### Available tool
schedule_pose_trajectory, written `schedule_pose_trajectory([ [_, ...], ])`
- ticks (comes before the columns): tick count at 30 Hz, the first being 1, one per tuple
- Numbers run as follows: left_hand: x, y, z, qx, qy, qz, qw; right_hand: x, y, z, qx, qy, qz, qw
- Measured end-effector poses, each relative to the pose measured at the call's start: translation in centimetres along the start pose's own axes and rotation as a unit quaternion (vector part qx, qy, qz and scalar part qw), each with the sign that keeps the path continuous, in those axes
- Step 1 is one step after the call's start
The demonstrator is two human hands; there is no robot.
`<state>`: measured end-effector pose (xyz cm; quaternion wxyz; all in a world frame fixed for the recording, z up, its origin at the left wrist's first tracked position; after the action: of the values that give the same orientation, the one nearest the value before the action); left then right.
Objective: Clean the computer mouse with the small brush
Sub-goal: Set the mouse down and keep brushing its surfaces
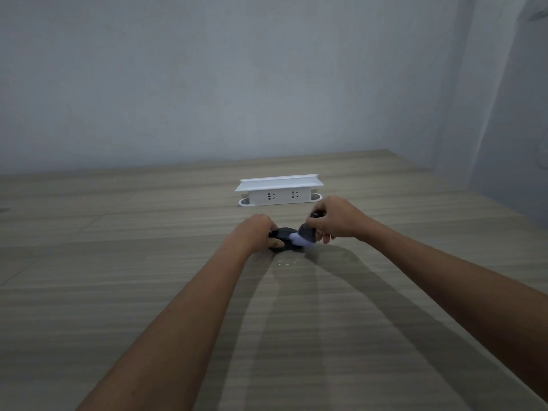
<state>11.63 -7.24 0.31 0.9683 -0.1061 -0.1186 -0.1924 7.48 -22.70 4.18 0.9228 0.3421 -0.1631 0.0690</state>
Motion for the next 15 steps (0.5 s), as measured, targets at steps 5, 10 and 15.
schedule_pose_trajectory([
  [5,-0.5,0.9,0.9,-0.062,-0.009,0.035,0.997,0.3,-0.5,-0.4,-0.002,0.007,0.002,1.0],
  [10,-1.3,1.8,1.1,-0.109,0.008,0.055,0.992,0.6,-0.5,-0.7,0.019,0.001,-0.009,1.0],
  [15,-1.6,2.4,0.3,-0.166,0.012,0.079,0.983,0.8,-0.5,-1.2,0.045,-0.008,-0.032,0.998],
])
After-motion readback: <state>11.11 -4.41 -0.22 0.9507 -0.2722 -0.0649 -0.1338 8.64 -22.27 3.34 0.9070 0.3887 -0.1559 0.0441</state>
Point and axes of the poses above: each hand's wrist, its own x-axis towards the middle knuckle, its own z-axis out of the back of the hand, y = z × x, the point moved 10 cm from there along x, towards the middle knuckle, and after that the axes turned 13 degrees about -y, right-handed, at the moved point
